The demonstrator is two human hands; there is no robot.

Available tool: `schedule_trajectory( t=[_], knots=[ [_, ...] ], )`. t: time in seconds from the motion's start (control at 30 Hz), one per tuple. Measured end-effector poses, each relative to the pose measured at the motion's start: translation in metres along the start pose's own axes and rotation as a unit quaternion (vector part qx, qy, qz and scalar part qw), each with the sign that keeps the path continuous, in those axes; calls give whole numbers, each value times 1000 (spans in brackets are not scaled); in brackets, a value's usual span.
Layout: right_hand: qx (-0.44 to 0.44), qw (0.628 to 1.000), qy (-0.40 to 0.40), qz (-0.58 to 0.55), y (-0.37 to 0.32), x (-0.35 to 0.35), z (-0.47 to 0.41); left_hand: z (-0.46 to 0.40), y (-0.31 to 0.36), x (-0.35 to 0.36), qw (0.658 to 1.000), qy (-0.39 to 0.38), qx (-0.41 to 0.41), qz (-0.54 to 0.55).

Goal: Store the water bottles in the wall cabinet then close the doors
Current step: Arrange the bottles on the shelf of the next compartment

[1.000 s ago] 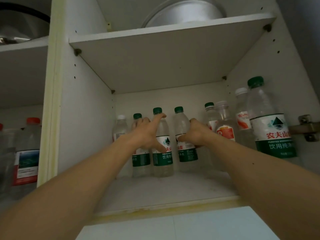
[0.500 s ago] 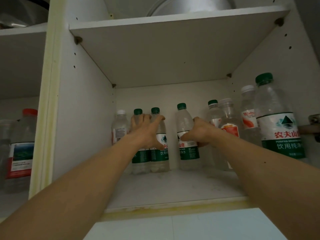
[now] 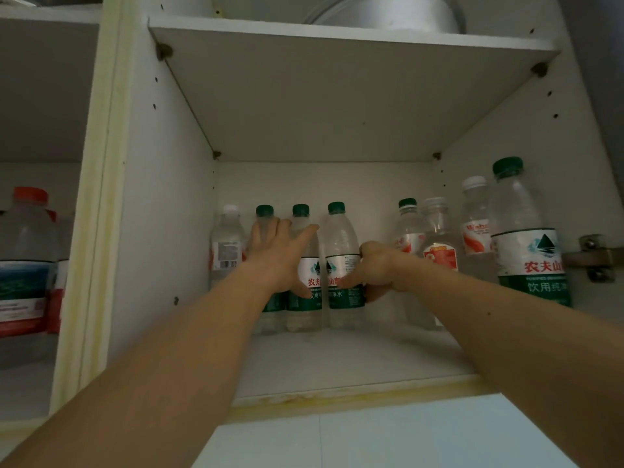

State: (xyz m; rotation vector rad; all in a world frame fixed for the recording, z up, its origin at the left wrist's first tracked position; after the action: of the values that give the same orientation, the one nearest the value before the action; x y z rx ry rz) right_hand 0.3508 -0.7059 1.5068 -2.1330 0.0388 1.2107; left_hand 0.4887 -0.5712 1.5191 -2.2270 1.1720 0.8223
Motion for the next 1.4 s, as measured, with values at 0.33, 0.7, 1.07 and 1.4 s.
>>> schedule_trajectory(
  t=[0.33, 0.7, 1.07, 1.4],
  knots=[
    [-9, 999, 24, 27, -6, 14, -6, 2, 0, 1, 1000, 7, -5, -10],
    [-8, 998, 28, 49, -3, 16, 0, 8, 4, -2, 1000, -1, -6, 3],
    [-85, 952, 238, 171, -10, -22, 42, 1, 12, -27, 980, 118, 9, 158],
    [-109, 852, 381, 341, 28, -74, 55, 12, 60, -41, 941, 130, 117, 289]
  ],
)
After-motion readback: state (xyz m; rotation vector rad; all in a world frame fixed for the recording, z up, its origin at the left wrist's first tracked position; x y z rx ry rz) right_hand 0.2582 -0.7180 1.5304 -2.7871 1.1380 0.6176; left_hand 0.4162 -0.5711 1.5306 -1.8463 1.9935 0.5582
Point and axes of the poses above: each hand's wrist, its own z-axis away from the middle knuckle, its own x-axis out of the palm, y = z × x, the point moved 1 cm from there along -z, towards the middle knuckle, and after that the axes turned 14 degrees about z, right-handed, at the moved point
